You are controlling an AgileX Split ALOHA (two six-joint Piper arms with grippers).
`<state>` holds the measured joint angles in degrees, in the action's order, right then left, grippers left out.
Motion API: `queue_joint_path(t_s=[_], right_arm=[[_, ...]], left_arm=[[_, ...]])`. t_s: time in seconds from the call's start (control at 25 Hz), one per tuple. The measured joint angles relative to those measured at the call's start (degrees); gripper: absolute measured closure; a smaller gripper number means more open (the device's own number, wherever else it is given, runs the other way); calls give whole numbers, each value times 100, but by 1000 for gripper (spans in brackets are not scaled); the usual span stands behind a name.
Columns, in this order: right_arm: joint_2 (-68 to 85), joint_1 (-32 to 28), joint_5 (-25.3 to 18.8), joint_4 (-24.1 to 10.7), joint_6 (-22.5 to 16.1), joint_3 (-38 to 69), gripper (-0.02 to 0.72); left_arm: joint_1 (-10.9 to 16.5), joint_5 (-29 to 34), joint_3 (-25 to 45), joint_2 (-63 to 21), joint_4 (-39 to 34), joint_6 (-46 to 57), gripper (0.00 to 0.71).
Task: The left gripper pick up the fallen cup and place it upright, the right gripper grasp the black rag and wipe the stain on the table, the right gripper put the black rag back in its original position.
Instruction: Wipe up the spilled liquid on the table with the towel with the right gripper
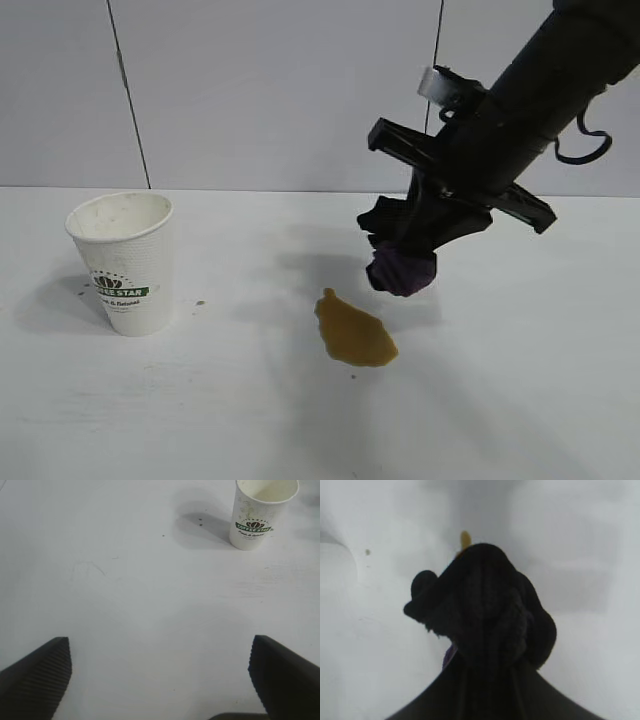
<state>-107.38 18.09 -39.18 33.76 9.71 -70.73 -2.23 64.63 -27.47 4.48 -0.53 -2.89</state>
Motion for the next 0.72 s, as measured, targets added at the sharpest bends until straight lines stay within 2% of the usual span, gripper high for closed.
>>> queue_joint_path(t_s=[0.24,0.36,0.6,0.72], right_arm=[[-26,893,693,45,23,0,606],[-178,1201,875,45,28,0,606],[-612,1470,900,-23,39,0,606],[-780,1470,865,-257,39,0,606]], left_arm=[[-75,0,0,0,0,0,16],[-75,0,0,0,0,0,16],[-75,0,0,0,0,0,16],[-75,0,0,0,0,0,16]])
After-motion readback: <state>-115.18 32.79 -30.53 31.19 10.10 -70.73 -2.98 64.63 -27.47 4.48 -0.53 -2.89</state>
